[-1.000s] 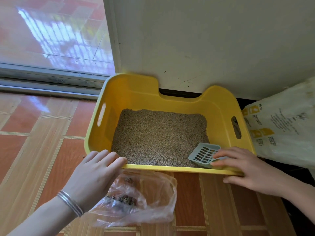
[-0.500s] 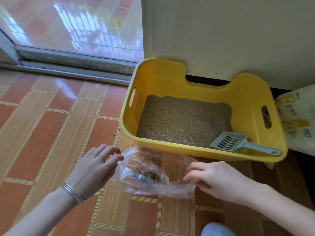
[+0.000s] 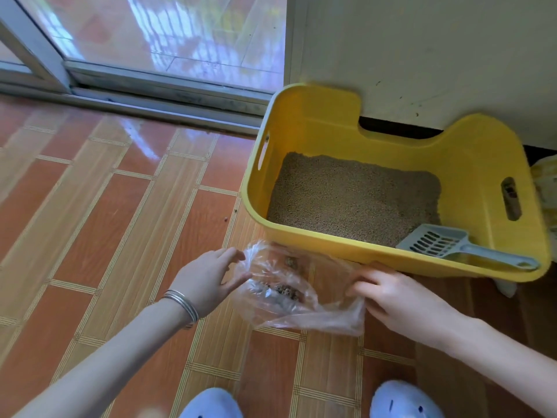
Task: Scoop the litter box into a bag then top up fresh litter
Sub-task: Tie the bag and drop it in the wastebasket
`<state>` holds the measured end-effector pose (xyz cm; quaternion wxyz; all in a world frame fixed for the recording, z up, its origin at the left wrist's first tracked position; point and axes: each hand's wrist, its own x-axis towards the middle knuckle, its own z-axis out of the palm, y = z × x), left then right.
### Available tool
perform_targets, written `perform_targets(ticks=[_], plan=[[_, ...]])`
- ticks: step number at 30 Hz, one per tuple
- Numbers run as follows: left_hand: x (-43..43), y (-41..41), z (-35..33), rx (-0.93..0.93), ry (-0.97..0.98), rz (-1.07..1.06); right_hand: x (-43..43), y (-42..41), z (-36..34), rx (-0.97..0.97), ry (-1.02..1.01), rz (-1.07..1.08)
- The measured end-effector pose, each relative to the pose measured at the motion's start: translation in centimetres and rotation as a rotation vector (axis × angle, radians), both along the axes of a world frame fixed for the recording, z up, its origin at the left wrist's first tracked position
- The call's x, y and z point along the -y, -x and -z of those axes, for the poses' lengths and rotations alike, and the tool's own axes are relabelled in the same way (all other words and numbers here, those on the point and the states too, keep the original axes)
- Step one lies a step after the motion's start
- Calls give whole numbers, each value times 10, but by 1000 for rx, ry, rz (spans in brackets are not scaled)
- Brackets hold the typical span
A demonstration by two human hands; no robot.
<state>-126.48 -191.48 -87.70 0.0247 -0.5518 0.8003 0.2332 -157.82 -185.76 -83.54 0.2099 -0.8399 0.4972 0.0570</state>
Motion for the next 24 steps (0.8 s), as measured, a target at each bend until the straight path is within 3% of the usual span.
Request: perform_targets(ticks=[6, 9, 18, 24], plan=[[4, 12, -7, 155, 30, 0, 2, -3, -13, 267, 156, -48], [6, 7, -9, 167, 34, -28, 4, -2, -18, 249, 168, -25], [9, 18, -96, -312, 432, 101, 13, -10, -69, 485, 260, 34], [6, 30, -107, -620, 460, 31, 23, -10, -89, 527, 402, 94]])
